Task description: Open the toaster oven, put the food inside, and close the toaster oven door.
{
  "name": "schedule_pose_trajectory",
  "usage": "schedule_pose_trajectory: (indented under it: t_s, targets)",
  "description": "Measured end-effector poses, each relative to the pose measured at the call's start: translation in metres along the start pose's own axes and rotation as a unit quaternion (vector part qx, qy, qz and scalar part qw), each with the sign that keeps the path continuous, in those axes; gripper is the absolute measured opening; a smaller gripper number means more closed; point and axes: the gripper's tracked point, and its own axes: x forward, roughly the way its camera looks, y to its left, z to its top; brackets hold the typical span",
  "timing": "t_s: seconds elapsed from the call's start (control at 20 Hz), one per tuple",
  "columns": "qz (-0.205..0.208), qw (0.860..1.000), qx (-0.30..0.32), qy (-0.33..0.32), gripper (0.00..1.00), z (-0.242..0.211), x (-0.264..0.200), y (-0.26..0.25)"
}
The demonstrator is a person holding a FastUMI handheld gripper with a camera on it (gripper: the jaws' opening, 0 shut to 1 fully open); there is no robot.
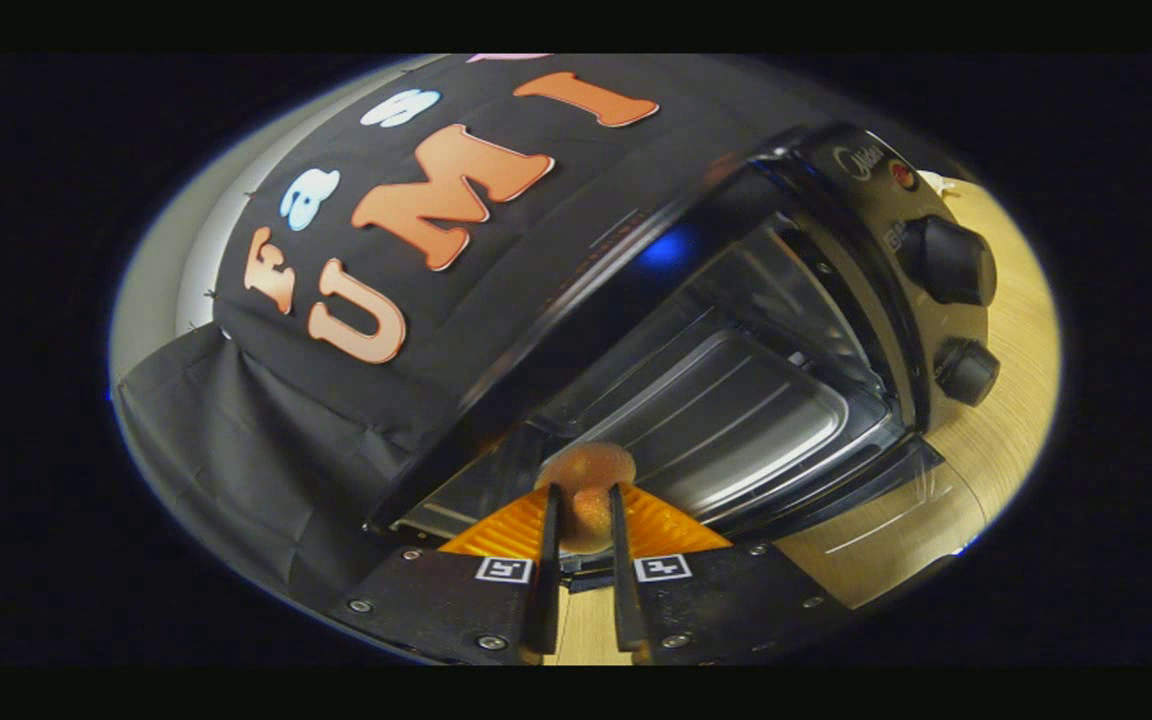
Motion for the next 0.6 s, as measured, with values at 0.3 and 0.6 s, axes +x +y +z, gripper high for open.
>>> schedule_pose_trajectory:
  t_s: [0.3, 0.6]
  targets:
    - [-0.016, 1.000, 0.001, -0.024, 0.23, 0.011, 0.014, -0.003]
    - [-0.031, 0.997, -0.061, -0.046, 0.54, 0.013, 0.013, 0.005]
